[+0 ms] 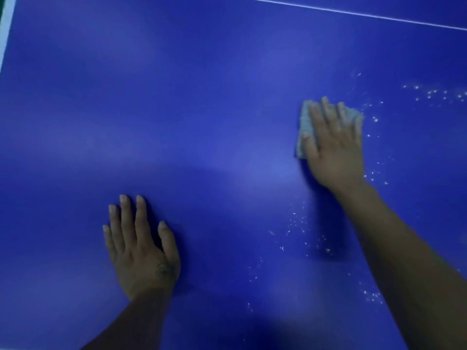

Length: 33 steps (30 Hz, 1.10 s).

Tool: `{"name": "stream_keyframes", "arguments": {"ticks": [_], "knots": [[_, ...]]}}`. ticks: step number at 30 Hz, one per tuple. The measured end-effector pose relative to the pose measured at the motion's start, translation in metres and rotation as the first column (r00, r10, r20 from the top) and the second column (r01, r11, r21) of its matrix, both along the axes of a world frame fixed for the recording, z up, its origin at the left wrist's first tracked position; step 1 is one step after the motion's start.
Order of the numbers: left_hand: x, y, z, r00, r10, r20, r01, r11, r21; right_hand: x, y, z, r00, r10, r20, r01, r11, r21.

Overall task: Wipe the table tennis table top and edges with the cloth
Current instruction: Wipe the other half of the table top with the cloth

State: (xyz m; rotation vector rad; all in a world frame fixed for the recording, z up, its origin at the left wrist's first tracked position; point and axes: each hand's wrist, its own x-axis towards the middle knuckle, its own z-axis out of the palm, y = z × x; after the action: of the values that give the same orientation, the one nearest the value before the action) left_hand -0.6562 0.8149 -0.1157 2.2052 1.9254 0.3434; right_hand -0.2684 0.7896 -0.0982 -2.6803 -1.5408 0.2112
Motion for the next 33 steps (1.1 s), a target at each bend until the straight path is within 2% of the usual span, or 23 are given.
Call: {"name": "stream_keyframes", "arguments": {"ticks": [3, 5, 7, 12, 15, 17, 19, 23, 25, 28, 30, 33], "knots": [[0.000, 0.000, 0.003, 1.000, 0.007, 0.001, -0.007, 1.000, -0.020, -0.004, 0.011, 0.003, 0.986, -0.169, 0.000, 0.169, 0.985, -0.044], [0.001, 0.000, 0.004, 1.000, 0.008, 0.007, -0.008, 0.999, -0.048, -0.033, 0.031, 0.002, 0.979, -0.203, 0.011, 0.203, 0.978, -0.056], [0.001, 0.000, 0.004, 1.000, 0.004, 0.002, -0.004, 0.999, -0.040, -0.074, 0.053, 0.001, 0.991, -0.137, -0.002, 0.137, 0.990, -0.032], [0.000, 0.001, -0.001, 1.000, -0.011, -0.013, 0.012, 1.000, 0.019, -0.187, 0.066, -0.002, 0.977, 0.207, -0.055, -0.204, 0.978, 0.051], [-0.001, 0.001, -0.003, 1.000, -0.013, -0.020, 0.014, 0.999, 0.042, -0.190, 0.042, -0.005, 0.930, 0.358, -0.081, -0.345, 0.929, 0.136], [-0.001, 0.001, -0.004, 1.000, -0.013, -0.015, 0.014, 0.999, 0.046, -0.159, 0.027, -0.006, 0.922, 0.380, -0.076, -0.366, 0.918, 0.152], [-0.002, 0.000, -0.004, 1.000, -0.010, -0.013, 0.011, 0.999, 0.035, -0.111, 0.013, -0.008, 0.948, 0.311, -0.063, -0.303, 0.946, 0.115], [-0.002, 0.001, -0.003, 1.000, -0.004, -0.003, 0.004, 1.000, 0.014, -0.027, -0.013, -0.001, 0.999, 0.045, -0.030, -0.045, 0.999, 0.008], [-0.002, 0.001, -0.002, 1.000, -0.005, 0.001, 0.005, 1.000, 0.018, -0.018, -0.013, 0.002, 0.996, -0.077, -0.034, 0.077, 0.997, -0.011], [-0.003, 0.001, -0.002, 1.000, -0.006, -0.001, 0.006, 1.000, 0.004, -0.056, 0.008, 0.003, 0.981, -0.192, -0.027, 0.191, 0.981, -0.027], [-0.003, 0.001, -0.003, 1.000, -0.008, 0.000, 0.008, 1.000, 0.002, -0.106, 0.022, 0.002, 0.992, -0.114, -0.048, 0.114, 0.993, -0.004], [-0.003, 0.001, -0.003, 1.000, -0.015, 0.004, 0.014, 1.000, 0.022, -0.198, 0.021, -0.001, 0.981, 0.180, -0.072, -0.174, 0.981, 0.081]]}}
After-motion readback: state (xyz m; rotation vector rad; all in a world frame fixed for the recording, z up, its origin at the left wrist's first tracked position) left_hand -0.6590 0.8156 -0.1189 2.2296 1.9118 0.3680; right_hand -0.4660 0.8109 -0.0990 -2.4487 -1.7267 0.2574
